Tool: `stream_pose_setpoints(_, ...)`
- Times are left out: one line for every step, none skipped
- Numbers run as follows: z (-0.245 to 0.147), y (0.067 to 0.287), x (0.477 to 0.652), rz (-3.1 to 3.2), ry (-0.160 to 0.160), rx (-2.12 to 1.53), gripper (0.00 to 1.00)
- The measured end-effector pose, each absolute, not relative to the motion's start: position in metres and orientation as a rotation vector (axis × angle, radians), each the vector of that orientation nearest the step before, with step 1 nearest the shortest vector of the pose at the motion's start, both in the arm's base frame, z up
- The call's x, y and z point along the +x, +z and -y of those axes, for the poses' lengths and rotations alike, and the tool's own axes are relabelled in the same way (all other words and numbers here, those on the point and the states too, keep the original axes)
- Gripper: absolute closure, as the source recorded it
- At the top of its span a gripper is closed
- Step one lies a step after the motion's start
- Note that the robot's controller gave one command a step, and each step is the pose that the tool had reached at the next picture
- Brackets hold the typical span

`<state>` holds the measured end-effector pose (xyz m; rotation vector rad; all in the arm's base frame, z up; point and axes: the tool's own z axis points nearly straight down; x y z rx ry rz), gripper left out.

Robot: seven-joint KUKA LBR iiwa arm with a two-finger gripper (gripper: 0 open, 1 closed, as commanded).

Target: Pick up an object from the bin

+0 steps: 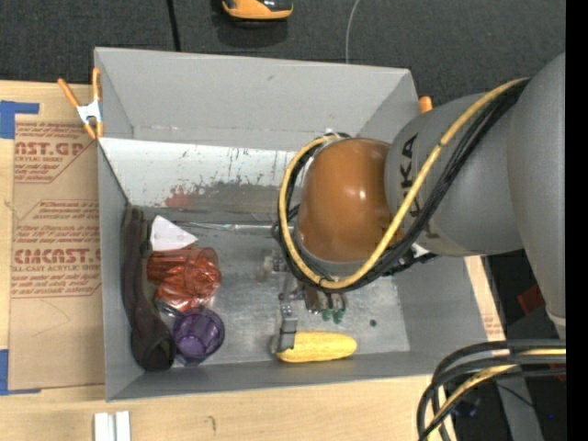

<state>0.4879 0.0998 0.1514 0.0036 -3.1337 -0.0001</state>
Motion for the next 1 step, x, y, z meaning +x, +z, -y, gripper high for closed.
stream_pose_setpoints(-0.0994,0.1559,0.4899,3.141,-0.002,0.002,0.00)
